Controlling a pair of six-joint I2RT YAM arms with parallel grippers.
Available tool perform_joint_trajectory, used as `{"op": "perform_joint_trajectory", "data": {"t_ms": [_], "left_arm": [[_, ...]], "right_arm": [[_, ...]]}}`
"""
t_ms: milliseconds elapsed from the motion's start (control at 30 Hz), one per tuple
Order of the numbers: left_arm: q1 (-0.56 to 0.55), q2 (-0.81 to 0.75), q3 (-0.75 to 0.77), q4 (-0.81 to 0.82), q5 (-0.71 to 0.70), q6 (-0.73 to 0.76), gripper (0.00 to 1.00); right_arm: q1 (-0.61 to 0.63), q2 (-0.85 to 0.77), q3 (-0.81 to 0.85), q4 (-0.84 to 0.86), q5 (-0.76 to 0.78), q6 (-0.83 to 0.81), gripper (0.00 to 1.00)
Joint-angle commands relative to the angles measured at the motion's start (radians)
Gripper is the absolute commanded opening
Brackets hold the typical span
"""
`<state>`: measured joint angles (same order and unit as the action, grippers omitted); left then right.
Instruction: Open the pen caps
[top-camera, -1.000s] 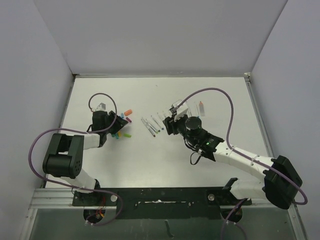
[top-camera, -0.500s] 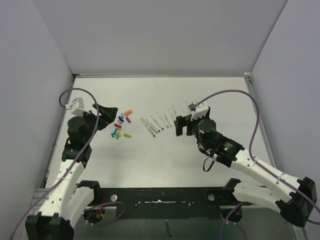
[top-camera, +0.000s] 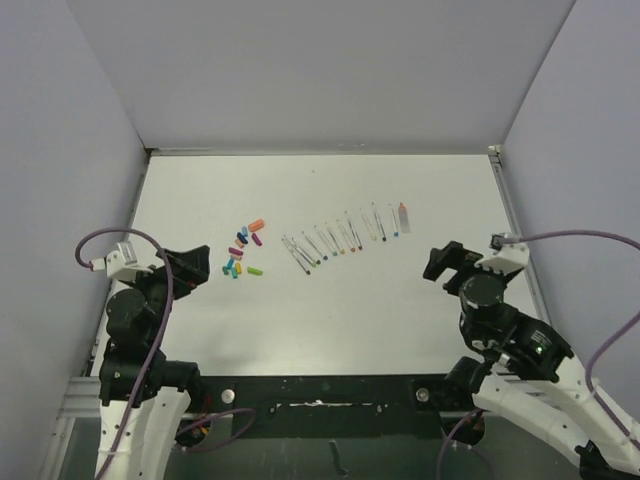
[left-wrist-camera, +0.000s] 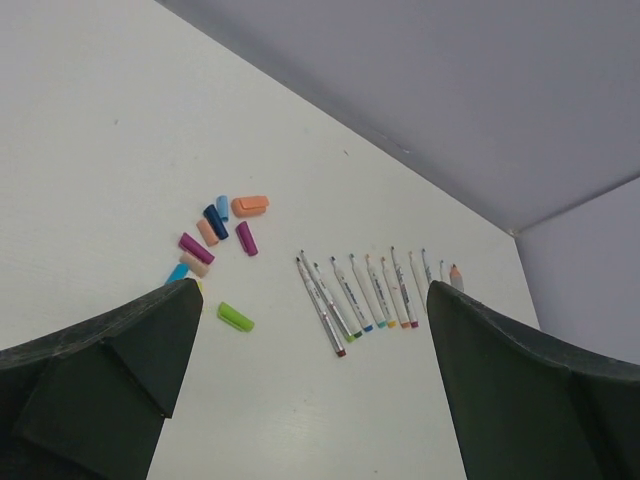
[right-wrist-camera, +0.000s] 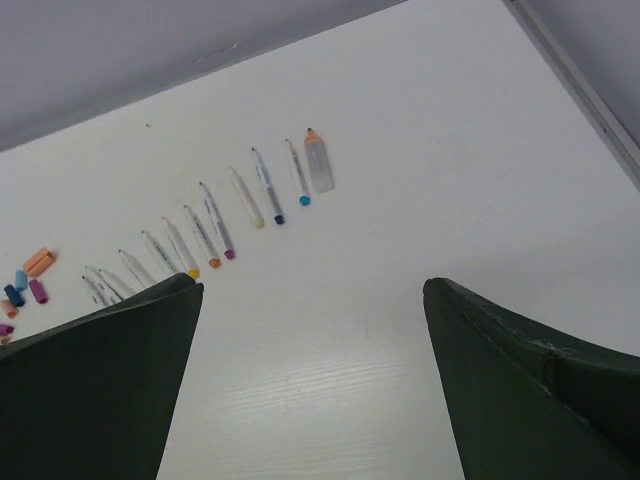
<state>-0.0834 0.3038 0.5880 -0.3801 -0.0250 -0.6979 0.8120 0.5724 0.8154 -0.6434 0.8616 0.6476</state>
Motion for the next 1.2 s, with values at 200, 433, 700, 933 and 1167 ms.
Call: {"op": "perform_joint_trajectory", "data": {"t_ms": [200, 433, 700, 933, 1167], "left_arm": [[0.004, -0.195, 0.034, -0.165, -0.209, -0.066, 0.98], [0.004, -0.241, 0.028, -0.177, -0.243, -0.072, 0.98], [0.005, -0.244, 0.024, -0.167, -0.234, -0.072, 0.98], [0.004, -0.256, 0.020, -0.164, -0.214, -0.066, 0.98], [0.004, -0.252, 0.027, -0.154, -0.183, -0.052, 0.98]], "right_arm": [[-0.004, -0.232, 0.041, -0.241, 0.210, 0.144, 0.98], [-0.004, -0.240, 0.066, -0.300, 0.242, 0.167, 0.98], [-0.001, -0.247, 0.064, -0.298, 0.250, 0.162, 0.98], [0.000, -0.253, 0.064, -0.316, 0.254, 0.161, 0.98], [0.003, -0.267, 0.072, -0.344, 0.252, 0.171, 0.98]]}}
